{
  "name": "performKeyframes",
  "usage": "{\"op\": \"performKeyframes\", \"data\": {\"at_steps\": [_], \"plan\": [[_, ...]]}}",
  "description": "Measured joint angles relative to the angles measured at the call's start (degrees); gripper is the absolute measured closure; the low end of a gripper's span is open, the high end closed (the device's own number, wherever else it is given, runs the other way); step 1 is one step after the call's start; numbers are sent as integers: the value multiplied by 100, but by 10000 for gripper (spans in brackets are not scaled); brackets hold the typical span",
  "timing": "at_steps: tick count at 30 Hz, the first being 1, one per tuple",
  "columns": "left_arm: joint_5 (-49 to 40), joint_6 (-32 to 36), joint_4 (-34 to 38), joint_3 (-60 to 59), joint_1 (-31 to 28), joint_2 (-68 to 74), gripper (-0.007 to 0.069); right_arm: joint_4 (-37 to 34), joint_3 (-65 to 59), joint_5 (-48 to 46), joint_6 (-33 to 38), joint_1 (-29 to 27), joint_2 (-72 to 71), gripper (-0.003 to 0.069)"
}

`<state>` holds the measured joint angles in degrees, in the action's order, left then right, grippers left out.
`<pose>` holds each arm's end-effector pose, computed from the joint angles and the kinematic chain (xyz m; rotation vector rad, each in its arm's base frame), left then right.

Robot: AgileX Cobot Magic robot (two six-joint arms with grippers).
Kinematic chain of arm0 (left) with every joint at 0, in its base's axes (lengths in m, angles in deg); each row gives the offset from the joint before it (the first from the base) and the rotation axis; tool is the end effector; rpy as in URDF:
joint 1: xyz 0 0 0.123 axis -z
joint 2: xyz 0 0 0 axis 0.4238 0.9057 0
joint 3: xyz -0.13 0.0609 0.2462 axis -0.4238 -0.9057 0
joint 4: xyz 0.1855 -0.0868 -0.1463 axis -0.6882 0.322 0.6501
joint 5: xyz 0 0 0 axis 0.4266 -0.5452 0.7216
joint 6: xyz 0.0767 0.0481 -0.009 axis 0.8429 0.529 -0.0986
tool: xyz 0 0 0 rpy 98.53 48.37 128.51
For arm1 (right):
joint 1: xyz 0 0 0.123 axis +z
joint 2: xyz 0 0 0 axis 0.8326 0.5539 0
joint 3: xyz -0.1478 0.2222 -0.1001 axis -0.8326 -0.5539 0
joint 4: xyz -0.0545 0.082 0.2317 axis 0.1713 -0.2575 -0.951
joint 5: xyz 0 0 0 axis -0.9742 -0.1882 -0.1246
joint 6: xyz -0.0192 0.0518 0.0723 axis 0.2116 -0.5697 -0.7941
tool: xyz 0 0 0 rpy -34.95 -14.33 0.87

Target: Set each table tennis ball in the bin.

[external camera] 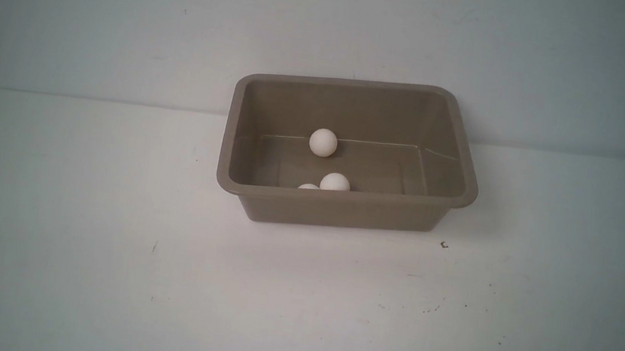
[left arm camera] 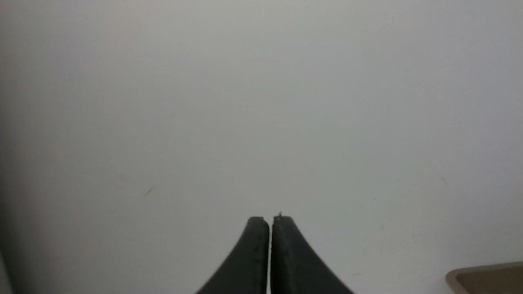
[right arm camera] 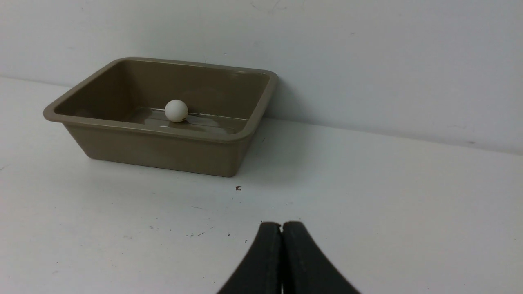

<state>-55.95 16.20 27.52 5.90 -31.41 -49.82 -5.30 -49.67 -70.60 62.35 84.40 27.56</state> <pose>0.0420 0.0138 0.2813 -0.1039 1.3230 0.2288 0.0150 -0.0170 0.2775 -0.2347 1.8642 0.1454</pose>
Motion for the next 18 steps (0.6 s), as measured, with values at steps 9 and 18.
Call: {"op": "performKeyframes", "data": {"at_steps": [9,18], "plan": [[218,-177,43,-1131,-24,-240,629,0,-12,0,0,0,0,676],[219,-186,43,-1392,-34,-278,629,0,-19,0,0,0,0,676]]}}
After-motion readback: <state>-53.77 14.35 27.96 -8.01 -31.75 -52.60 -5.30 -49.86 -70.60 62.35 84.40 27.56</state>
